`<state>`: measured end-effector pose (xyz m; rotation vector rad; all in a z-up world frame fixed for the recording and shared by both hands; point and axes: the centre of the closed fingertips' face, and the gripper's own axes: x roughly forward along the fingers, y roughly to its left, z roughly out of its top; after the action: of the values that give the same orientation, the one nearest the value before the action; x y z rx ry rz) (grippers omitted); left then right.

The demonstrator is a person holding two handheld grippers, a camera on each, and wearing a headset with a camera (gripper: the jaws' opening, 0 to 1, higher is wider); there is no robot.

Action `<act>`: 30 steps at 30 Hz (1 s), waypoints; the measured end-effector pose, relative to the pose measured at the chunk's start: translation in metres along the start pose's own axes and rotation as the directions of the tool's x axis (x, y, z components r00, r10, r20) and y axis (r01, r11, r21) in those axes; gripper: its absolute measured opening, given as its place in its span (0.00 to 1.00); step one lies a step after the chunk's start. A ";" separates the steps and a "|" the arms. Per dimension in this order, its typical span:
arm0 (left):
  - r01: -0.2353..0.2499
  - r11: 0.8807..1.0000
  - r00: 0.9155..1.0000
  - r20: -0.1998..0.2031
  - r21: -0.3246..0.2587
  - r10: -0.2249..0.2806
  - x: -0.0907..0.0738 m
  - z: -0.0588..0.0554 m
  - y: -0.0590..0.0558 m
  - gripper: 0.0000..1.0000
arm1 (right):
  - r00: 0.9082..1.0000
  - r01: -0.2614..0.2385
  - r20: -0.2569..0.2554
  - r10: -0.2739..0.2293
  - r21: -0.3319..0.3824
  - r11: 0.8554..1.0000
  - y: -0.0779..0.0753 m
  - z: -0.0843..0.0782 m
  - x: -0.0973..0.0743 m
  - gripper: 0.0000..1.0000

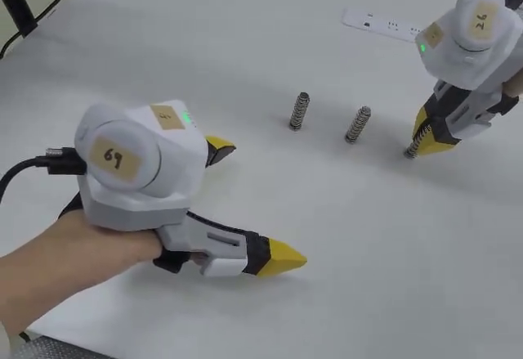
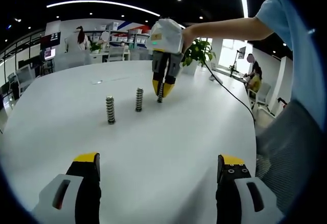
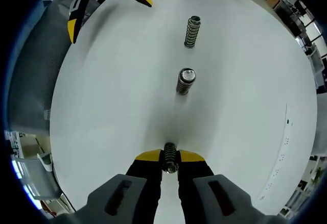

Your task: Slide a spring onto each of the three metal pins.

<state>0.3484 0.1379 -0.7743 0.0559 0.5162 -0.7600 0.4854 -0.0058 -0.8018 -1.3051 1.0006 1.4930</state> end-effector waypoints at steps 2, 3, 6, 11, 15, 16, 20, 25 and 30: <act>0.001 1.000 1.000 -0.001 0.003 -0.001 0.000 -0.001 0.000 0.92 | 1.000 0.005 -0.006 -0.005 -0.003 1.000 0.000 0.000 0.000 0.08; 0.001 1.000 1.000 -0.002 0.003 -0.001 0.000 -0.001 0.000 0.92 | 1.000 0.005 -0.008 -0.005 -0.003 1.000 0.000 0.000 0.000 0.08; 0.001 1.000 1.000 0.000 0.003 -0.001 0.000 -0.001 0.000 0.92 | 1.000 0.011 -0.013 -0.011 -0.007 1.000 0.000 0.001 0.001 0.08; 0.003 1.000 1.000 0.001 0.004 -0.003 0.000 0.000 0.000 0.92 | 1.000 0.012 -0.011 -0.012 0.001 1.000 0.001 0.001 0.002 0.08; 0.001 1.000 1.000 0.001 0.003 -0.001 -0.001 0.000 0.000 0.92 | 1.000 0.011 -0.017 -0.011 0.002 1.000 0.001 0.001 0.003 0.09; 0.000 1.000 1.000 0.002 0.003 0.000 -0.001 0.001 0.000 0.92 | 1.000 0.010 -0.016 -0.010 0.000 1.000 0.001 0.001 0.003 0.09; -0.002 1.000 1.000 0.001 0.003 0.002 -0.001 0.001 0.000 0.92 | 1.000 0.010 -0.011 -0.010 0.004 1.000 0.002 0.002 0.004 0.10; -0.001 1.000 1.000 0.001 0.003 0.001 -0.001 0.001 -0.001 0.92 | 1.000 0.011 0.005 -0.011 0.024 1.000 0.003 0.001 0.004 0.20; 0.003 1.000 1.000 0.001 0.003 -0.003 0.000 0.001 -0.003 0.92 | 0.999 0.017 0.030 -0.018 0.051 0.999 0.004 0.000 0.002 0.22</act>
<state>0.3470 0.1360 -0.7724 0.0579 0.5139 -0.7636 0.4814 -0.0063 -0.8038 -1.2484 0.9985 1.4611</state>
